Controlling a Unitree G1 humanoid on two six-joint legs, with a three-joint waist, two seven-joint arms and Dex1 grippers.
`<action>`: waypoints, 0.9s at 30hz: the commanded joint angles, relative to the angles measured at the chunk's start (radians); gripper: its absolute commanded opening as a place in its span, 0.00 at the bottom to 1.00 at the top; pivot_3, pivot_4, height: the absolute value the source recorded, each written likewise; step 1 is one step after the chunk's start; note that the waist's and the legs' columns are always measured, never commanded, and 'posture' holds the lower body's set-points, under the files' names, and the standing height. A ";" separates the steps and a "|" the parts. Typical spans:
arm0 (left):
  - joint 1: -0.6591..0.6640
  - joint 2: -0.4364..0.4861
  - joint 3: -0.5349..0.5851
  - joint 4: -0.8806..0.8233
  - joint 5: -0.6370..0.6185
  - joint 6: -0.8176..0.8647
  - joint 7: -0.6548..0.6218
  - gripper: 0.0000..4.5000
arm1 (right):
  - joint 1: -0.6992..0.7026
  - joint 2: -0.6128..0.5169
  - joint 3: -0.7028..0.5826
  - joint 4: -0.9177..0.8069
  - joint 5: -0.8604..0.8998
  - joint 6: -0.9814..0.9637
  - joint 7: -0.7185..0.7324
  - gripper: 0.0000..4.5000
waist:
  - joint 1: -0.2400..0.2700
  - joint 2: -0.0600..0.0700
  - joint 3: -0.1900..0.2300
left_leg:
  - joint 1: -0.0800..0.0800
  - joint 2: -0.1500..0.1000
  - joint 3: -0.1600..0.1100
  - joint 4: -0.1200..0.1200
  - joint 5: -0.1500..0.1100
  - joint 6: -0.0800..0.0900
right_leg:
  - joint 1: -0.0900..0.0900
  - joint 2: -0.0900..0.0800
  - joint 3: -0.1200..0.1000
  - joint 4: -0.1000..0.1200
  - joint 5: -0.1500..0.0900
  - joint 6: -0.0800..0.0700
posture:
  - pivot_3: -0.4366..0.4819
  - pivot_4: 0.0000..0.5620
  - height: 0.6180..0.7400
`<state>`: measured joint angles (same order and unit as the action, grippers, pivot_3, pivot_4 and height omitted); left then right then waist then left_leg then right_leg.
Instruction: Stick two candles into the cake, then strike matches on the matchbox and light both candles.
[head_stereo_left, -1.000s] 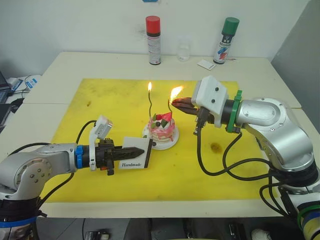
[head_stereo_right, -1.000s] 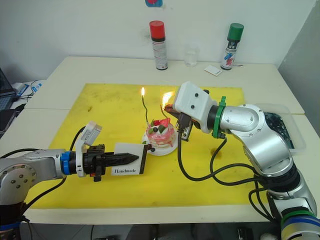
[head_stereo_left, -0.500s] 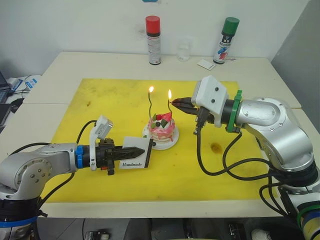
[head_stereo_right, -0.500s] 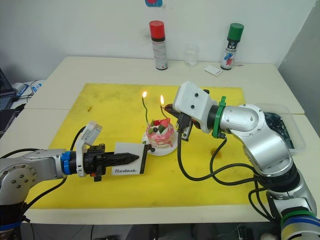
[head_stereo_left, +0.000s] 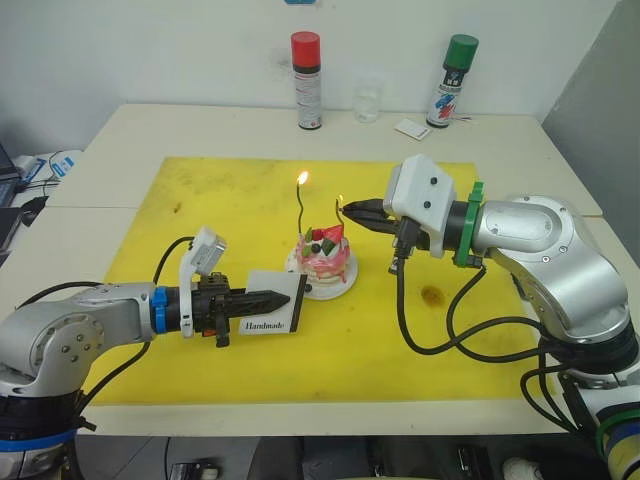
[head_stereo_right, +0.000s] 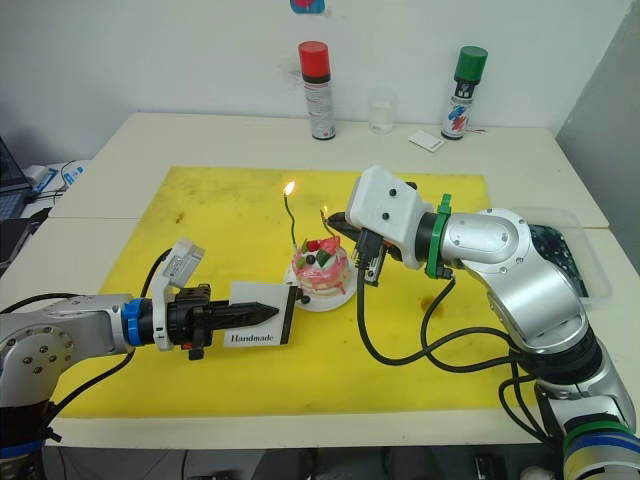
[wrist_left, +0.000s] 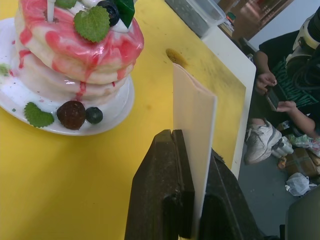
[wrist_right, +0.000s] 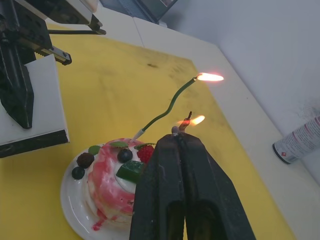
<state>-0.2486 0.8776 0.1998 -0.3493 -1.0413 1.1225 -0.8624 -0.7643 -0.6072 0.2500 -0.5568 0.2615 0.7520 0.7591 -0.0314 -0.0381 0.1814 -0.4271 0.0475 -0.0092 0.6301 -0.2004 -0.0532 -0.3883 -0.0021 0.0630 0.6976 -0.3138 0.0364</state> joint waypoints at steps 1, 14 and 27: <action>-0.018 -0.003 -0.003 -0.015 -0.002 -0.014 -0.009 0.00 | -0.016 0.010 -0.021 -0.032 0.004 -0.007 -0.013 0.00 | 0.000 0.000 0.000 | 0.000 0.000 0.000 0.000 0.000 0.000 | 0.000 0.000 0.000 0.000 0.000 0.000 | 0.48 0.27 1.00; -0.017 -0.006 0.000 -0.018 -0.007 -0.009 -0.005 0.00 | -0.009 0.003 -0.026 -0.027 -0.006 -0.009 -0.020 0.00 | 0.000 0.000 0.000 | 0.000 0.000 0.000 0.000 0.000 0.000 | 0.000 0.000 0.000 0.000 0.000 0.000 | 0.48 0.27 1.00; -0.013 -0.009 0.000 -0.021 -0.007 -0.009 -0.006 0.00 | -0.001 -0.001 -0.027 -0.032 0.000 -0.004 -0.022 0.00 | 0.000 0.000 0.000 | 0.000 0.000 0.000 0.000 0.000 0.000 | 0.000 0.000 0.000 0.000 0.000 0.000 | 0.48 0.27 1.00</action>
<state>-0.2498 0.8699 0.1997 -0.3494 -1.0412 1.1229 -0.8623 -0.7624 -0.6040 0.2500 -0.5564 0.2574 0.7527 0.7421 -0.0314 -0.0381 0.1814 -0.4271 0.0475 -0.0092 0.6301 -0.2004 -0.0532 -0.3883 -0.0021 0.0631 0.6976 -0.3138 0.0364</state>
